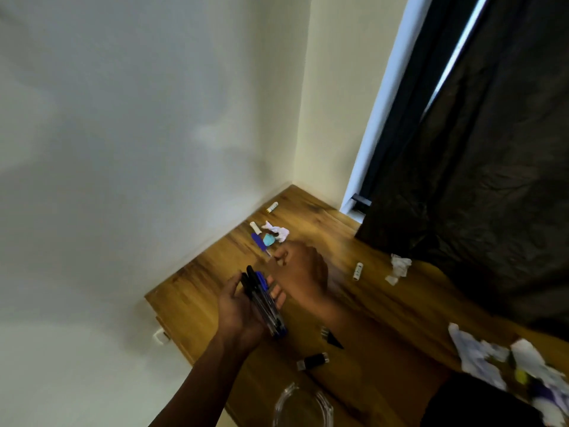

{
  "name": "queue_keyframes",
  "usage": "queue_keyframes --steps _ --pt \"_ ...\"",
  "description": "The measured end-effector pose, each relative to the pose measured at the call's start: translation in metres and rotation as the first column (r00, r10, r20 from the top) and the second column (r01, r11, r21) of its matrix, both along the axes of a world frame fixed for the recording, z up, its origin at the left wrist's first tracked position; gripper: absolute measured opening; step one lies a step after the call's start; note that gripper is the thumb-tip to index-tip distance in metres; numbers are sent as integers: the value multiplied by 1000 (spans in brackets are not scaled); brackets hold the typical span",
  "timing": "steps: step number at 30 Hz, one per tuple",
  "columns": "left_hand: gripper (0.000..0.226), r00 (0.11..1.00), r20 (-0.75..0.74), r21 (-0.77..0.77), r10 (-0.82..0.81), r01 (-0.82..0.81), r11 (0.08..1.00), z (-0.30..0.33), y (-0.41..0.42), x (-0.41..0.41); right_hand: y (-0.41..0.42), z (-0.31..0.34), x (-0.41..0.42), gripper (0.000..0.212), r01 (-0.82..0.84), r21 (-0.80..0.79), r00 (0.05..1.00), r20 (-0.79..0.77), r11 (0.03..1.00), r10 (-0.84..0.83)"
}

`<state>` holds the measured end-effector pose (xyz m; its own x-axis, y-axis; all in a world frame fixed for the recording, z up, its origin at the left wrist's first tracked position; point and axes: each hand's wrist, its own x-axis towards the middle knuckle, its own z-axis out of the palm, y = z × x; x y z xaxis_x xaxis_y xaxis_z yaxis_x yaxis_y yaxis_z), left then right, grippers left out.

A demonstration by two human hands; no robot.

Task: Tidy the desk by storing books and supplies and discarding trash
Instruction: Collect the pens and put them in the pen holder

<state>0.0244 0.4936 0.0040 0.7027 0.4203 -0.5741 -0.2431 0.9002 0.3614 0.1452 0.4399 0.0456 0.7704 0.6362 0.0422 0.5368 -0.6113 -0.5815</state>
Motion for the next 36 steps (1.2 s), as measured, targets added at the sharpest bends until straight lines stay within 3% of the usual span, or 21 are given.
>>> queue_keyframes --steps 3,8,12,14,15,18,20,22,24,27,33,36 --pt "68 995 49 21 -90 89 996 7 -18 19 -44 3 -7 22 34 -32 999 43 999 -32" --pt "46 974 112 39 -197 193 980 27 -72 55 -113 6 -1 32 49 -52 988 146 997 -41" --pt "47 950 105 62 -295 290 955 34 -128 77 -178 -6 12 29 235 185 952 152 954 -264" --pt "45 943 73 57 -324 320 946 33 -158 90 -212 -14 17 33 344 257 927 61 903 -370" --pt "42 944 48 65 -326 323 944 32 -170 96 -224 -16 17 39 402 263 914 -61 877 -401" --pt "33 926 26 90 -377 373 923 37 -224 112 -266 -16 20 46 605 266 738 -542 750 -403" --pt "25 926 18 118 -378 373 920 41 -257 118 -292 -11 22 27 704 248 570 -756 666 -321" --pt "19 928 1 138 -372 369 919 42 -290 124 -321 -10 24 29 806 201 372 -903 556 -214" --pt "19 929 42 139 -368 360 923 42 -321 126 -350 -16 26 35 875 148 234 -963 460 -134" --pt "14 927 66 182 -369 353 918 43 -362 124 -382 -23 29 38 924 102 153 -982 368 -112" --pt "9 924 -33 282 -381 374 883 38 -421 112 -432 -23 25 36 926 20 58 -994 377 -90" --pt "17 922 -119 340 -370 387 857 31 -437 106 -451 -19 16 37 932 8 29 -998 362 -53"
